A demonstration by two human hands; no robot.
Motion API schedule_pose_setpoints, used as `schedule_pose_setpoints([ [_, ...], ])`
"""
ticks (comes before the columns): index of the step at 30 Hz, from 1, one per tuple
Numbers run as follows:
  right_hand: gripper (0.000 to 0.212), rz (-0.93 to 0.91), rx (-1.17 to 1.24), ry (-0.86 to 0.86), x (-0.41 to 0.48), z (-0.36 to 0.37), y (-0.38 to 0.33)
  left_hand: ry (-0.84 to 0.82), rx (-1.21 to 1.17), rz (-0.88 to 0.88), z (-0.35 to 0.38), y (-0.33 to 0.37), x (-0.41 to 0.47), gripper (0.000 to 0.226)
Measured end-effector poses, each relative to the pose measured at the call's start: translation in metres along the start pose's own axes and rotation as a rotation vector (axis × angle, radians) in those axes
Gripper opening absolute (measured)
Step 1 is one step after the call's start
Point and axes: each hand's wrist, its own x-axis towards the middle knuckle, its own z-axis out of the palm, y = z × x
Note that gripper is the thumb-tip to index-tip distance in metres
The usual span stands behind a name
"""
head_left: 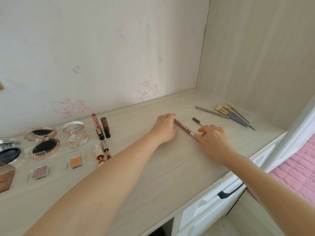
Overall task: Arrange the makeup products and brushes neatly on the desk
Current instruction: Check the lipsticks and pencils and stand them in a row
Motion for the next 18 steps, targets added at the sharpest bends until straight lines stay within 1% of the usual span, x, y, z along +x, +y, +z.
schedule_pose_setpoints([
  [2, 0.041, -0.010, -0.056, -0.007, 0.000, 0.001, -0.002, -0.031, -0.008, -0.016, 0.001, 0.000, 0.009, 0.057],
  [5, 0.035, -0.027, -0.109, -0.027, -0.001, 0.001, -0.004, -0.060, 0.013, -0.010, 0.002, -0.001, 0.013, 0.053],
  [9, 0.031, -0.048, -0.128, -0.011, -0.003, 0.000, -0.004, -0.027, 0.007, 0.005, 0.002, -0.002, 0.008, 0.049],
  [14, 0.028, -0.057, -0.088, 0.003, -0.009, -0.002, -0.005, 0.003, 0.001, 0.013, -0.003, -0.003, -0.006, 0.051],
  [18, 0.027, -0.078, -0.003, 0.031, -0.017, -0.002, -0.011, 0.076, -0.007, 0.034, -0.009, -0.008, -0.025, 0.046],
])
